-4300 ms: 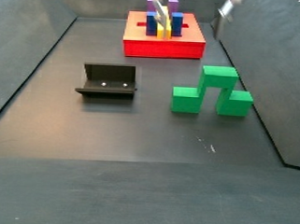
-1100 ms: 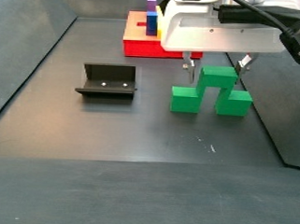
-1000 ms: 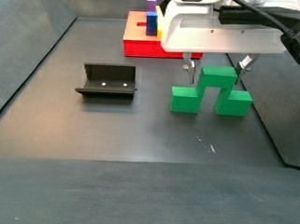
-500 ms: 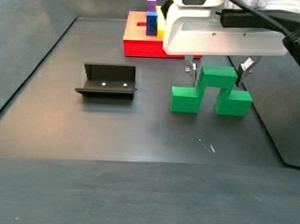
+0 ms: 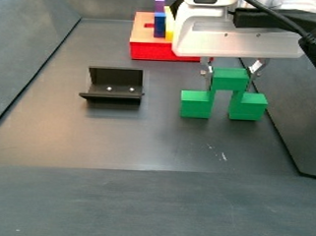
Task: Pick up the green object. Move up. Move to above the board. Insert the green object.
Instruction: Pick up the green object, then move up.
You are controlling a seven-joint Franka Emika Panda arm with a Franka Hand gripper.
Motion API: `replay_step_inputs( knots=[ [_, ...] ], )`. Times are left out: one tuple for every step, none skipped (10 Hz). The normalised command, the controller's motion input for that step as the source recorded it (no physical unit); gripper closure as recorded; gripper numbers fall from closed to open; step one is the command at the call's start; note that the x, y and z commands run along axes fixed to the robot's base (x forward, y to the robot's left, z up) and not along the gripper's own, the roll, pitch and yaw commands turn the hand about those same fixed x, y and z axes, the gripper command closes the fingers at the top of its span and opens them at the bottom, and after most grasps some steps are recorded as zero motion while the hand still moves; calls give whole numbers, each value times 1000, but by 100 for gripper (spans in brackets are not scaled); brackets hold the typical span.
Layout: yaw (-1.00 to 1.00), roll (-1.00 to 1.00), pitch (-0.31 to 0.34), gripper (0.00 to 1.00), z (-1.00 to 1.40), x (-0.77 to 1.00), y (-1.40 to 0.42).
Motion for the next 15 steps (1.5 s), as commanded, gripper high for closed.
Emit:
replay_step_inputs(
  knots=[
    [0, 0, 0, 100, 0, 0, 0],
    [0, 0, 0, 100, 0, 0, 0],
    [0, 0, 0, 100, 0, 0, 0],
    [0, 0, 0, 100, 0, 0, 0],
    [0, 0, 0, 100, 0, 0, 0],
    [0, 0, 0, 100, 0, 0, 0],
    [0, 0, 0, 100, 0, 0, 0],
    [0, 0, 0, 100, 0, 0, 0],
    [0, 0, 0, 100, 0, 0, 0],
    [0, 0, 0, 100, 0, 0, 0],
    [0, 0, 0, 100, 0, 0, 0],
    [0, 0, 0, 100, 0, 0, 0],
    [0, 0, 0, 100, 0, 0, 0],
    [0, 0, 0, 100, 833, 0, 0],
    [-12, -7, 48, 100, 751, -52, -58]
  ],
)
